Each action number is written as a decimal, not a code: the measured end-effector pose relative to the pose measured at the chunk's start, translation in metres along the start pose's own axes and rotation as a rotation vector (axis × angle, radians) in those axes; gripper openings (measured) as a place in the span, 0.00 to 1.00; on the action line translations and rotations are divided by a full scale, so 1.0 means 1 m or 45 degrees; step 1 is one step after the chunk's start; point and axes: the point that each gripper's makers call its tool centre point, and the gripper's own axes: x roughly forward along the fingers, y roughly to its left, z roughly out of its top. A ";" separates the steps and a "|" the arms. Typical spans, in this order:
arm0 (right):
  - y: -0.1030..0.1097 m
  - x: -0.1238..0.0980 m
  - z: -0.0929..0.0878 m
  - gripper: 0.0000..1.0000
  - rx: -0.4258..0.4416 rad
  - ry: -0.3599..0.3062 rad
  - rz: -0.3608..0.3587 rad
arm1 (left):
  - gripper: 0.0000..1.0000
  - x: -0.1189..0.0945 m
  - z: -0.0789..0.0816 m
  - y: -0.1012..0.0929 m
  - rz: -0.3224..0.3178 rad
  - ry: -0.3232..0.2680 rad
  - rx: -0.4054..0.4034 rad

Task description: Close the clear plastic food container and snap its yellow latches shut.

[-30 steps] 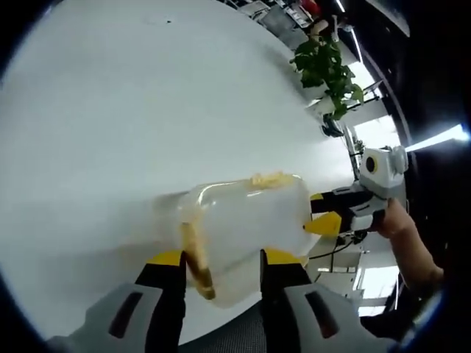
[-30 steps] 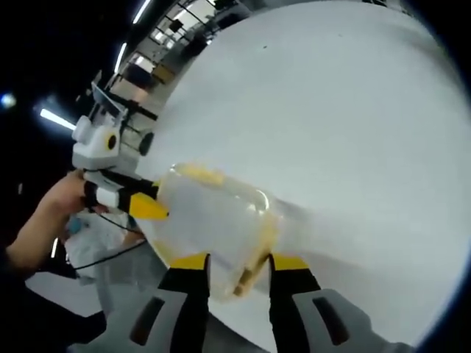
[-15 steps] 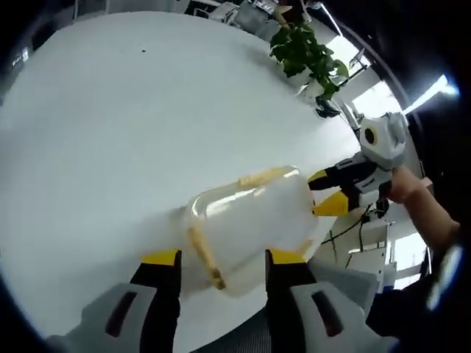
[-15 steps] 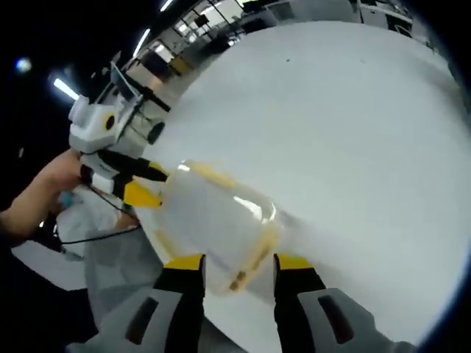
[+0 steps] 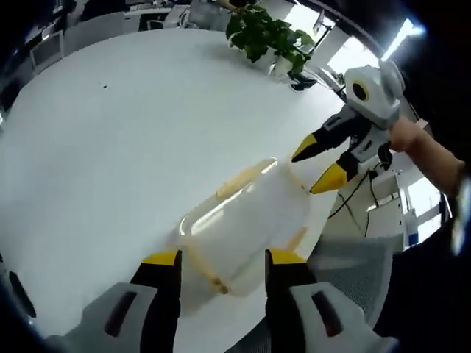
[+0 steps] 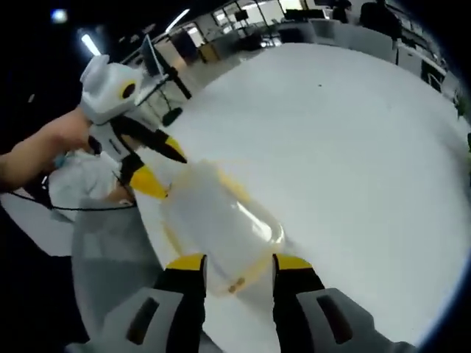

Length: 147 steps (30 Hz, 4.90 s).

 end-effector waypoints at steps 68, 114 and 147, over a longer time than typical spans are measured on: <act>0.025 0.047 0.034 0.41 -0.561 0.123 0.052 | 0.52 0.030 -0.003 -0.035 -0.008 0.199 0.756; 0.022 0.069 0.027 0.52 -0.665 0.465 0.258 | 0.78 0.048 -0.019 -0.040 0.343 0.197 1.012; 0.023 0.069 0.020 0.44 -0.595 0.495 0.319 | 0.65 0.056 -0.013 -0.038 0.453 0.198 1.047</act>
